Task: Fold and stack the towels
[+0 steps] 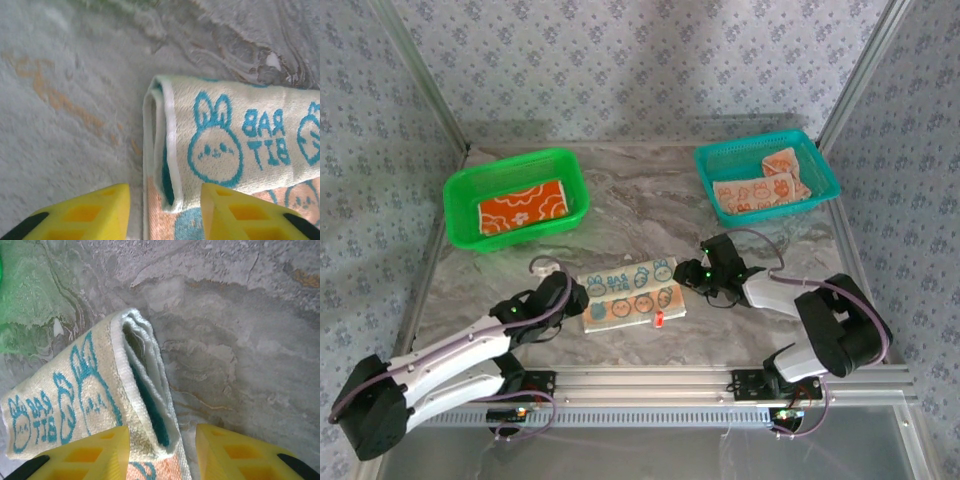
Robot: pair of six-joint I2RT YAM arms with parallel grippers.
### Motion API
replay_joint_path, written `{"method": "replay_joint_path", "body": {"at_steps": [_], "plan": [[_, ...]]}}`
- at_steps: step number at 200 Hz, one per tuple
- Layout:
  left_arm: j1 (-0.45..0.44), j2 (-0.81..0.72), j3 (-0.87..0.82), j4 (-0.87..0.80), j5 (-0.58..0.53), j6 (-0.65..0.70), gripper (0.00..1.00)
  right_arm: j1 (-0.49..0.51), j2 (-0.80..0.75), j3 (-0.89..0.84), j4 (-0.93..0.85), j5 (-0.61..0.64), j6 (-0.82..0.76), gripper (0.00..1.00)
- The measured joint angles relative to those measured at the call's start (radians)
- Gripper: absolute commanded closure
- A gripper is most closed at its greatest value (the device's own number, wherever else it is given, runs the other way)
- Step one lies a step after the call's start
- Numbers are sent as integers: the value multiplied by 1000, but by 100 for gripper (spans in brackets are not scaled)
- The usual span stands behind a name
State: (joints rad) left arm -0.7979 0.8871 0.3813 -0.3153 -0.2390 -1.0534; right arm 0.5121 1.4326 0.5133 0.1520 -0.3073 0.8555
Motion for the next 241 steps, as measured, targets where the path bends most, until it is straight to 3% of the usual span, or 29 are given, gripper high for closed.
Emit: {"method": "replay_joint_path", "body": {"at_steps": [40, 86, 164, 241], "plan": [[31, 52, 23, -13, 91, -219, 61, 0, -39, 16, -50, -5, -31, 59], [59, 58, 37, -37, 123, -392, 62, 0, -41, 23, -68, -15, -54, 59], [80, 136, 37, -28, 177, -565, 61, 0, -34, 29, -67, -35, -64, 60], [105, 154, 63, -26, 218, -617, 65, 0, -29, 29, -66, -42, -64, 60]]}}
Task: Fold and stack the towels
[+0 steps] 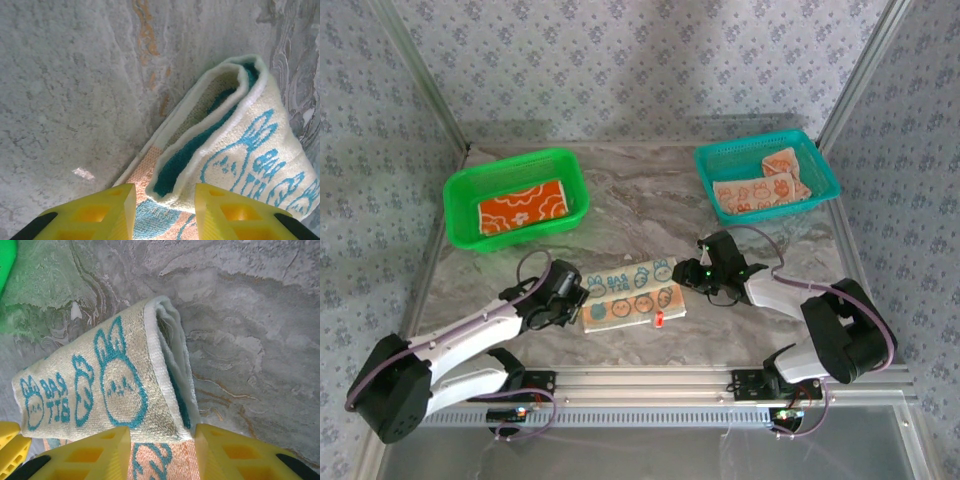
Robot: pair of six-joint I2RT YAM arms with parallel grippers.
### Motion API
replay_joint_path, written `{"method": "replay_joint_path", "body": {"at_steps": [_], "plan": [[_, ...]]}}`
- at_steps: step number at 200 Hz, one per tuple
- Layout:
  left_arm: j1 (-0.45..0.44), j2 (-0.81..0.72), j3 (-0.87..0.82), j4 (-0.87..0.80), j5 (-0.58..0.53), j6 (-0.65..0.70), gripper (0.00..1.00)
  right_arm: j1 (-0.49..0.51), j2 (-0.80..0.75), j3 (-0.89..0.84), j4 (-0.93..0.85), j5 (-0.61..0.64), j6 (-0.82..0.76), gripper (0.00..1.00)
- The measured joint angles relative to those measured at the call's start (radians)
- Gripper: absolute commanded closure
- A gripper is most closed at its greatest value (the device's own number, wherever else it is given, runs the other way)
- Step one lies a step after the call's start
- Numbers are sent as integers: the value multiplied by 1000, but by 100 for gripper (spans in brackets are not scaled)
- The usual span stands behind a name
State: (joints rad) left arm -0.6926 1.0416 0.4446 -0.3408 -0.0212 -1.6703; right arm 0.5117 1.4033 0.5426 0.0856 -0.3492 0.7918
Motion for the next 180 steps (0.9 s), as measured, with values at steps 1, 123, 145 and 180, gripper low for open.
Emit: {"method": "replay_joint_path", "body": {"at_steps": [1, 123, 145, 180], "plan": [[0, 0, 0, 0, 1, 0, 65, 0, 0, 0, 0, 0, 0, 60], [14, 74, 34, -16, 60, -27, 78, 0, 0, 0, 0, 0, 0, 61], [14, 85, 34, -24, 60, -25, 90, 0, 0, 0, 1, 0, -1, 61], [14, 92, 34, -32, 58, -29, 95, 0, 0, 0, 0, -6, -8, 62]]}}
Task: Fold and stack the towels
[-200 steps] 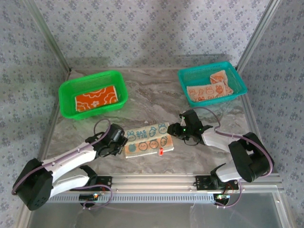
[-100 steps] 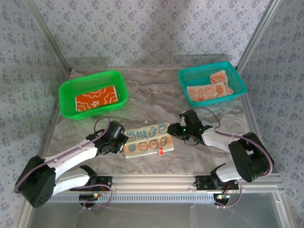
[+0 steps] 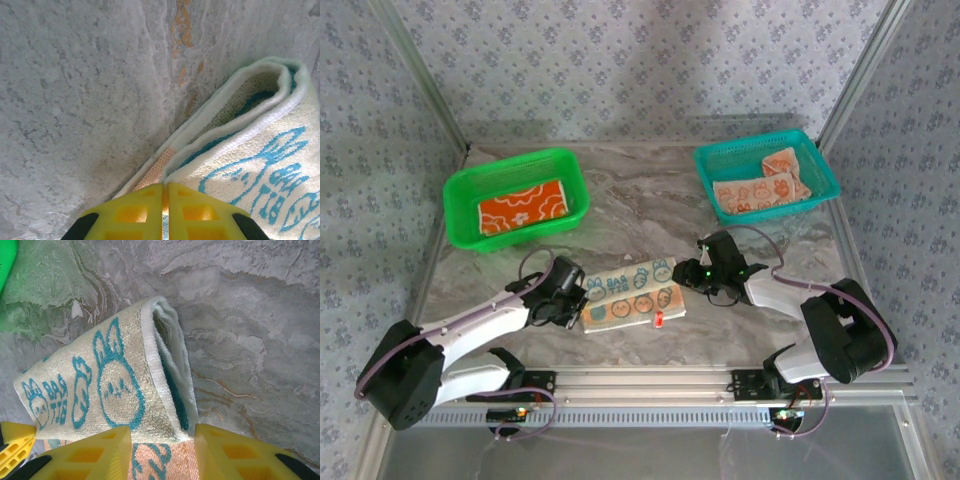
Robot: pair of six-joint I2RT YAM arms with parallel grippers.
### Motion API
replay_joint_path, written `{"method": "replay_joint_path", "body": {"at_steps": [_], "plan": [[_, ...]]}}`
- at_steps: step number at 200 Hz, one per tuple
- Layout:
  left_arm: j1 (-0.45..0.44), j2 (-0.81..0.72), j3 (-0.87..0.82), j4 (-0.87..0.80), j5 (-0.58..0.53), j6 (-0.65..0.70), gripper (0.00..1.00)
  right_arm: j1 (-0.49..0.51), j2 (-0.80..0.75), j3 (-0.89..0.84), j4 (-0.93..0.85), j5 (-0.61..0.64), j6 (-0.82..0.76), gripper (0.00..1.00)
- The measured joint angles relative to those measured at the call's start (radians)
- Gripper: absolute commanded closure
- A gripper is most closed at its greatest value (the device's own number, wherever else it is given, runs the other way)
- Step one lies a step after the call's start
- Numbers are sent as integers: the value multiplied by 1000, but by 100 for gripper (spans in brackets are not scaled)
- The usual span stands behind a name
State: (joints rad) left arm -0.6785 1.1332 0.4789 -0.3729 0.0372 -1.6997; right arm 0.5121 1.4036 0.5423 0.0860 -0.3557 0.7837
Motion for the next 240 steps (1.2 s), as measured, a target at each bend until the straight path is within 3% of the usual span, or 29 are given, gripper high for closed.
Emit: {"method": "replay_joint_path", "body": {"at_steps": [14, 44, 117, 206, 224, 240], "plan": [[0, -4, 0, -6, -1, 0, 100, 0, 2, 0, 0, -2, -8, 66], [0, -19, 0, -17, 0, 4, 100, 0, 23, 13, -1, -6, -18, 68], [0, -20, 0, -17, 0, 8, 100, -7, 50, 42, -42, 0, -64, 62], [0, -12, 0, -10, 0, 15, 99, -46, 109, 50, -31, -29, -77, 63], [0, -4, 0, -6, 0, 15, 99, -48, 116, 53, -28, -37, -77, 64], [0, -2, 0, 0, 0, 15, 99, -48, 122, 55, -23, -45, -73, 72]]}}
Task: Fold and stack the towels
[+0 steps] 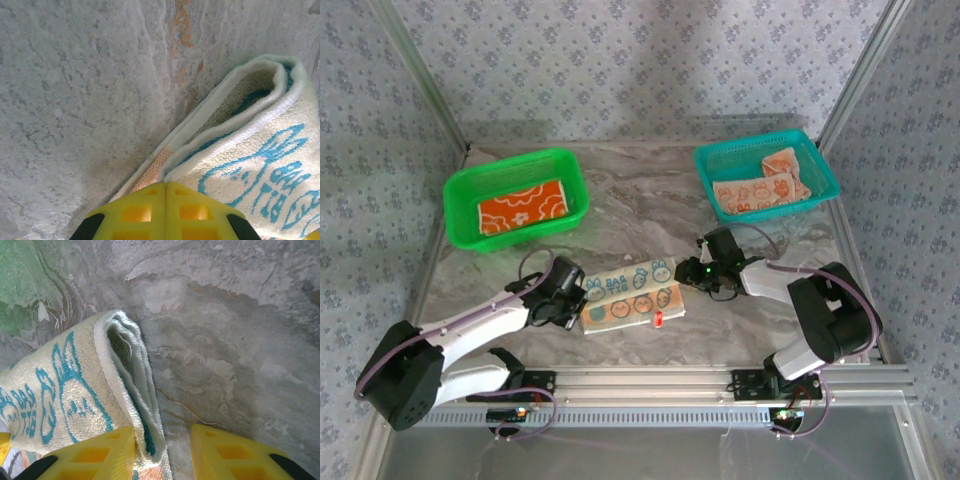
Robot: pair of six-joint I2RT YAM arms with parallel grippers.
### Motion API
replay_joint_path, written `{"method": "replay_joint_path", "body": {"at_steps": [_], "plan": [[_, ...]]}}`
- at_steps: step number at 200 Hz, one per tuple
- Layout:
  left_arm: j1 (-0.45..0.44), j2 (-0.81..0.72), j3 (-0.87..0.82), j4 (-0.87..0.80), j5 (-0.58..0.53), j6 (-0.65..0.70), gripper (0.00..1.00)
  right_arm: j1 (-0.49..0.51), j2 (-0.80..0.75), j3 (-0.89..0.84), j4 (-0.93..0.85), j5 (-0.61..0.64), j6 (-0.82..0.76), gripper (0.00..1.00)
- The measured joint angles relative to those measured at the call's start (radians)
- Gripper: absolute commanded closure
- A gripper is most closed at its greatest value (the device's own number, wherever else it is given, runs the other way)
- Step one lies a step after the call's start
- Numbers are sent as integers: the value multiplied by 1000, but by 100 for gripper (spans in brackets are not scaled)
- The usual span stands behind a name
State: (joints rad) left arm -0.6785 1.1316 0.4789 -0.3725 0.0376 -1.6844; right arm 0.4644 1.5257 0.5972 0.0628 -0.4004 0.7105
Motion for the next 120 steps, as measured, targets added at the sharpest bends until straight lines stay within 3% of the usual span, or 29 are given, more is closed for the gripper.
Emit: {"method": "replay_joint_path", "body": {"at_steps": [10, 49, 76, 98, 113, 120], "plan": [[0, 2, 0, 5, 0, 0, 99, 5, 11, 2, 14, -12, 1, 73], [0, 3, 0, 7, 0, 0, 99, 22, 24, 2, 34, -35, 8, 96], [0, 3, 0, 6, 0, 1, 99, 21, 7, 2, 20, -31, 11, 95], [5, 2, 1, 2, 0, 14, 99, 18, -34, 6, -19, -24, -3, 83], [7, 1, 5, -3, 0, 23, 99, 8, -50, 18, -47, -21, -24, 83], [10, 1, 6, -3, 0, 26, 100, 3, -52, 25, -55, -19, -29, 87]]}}
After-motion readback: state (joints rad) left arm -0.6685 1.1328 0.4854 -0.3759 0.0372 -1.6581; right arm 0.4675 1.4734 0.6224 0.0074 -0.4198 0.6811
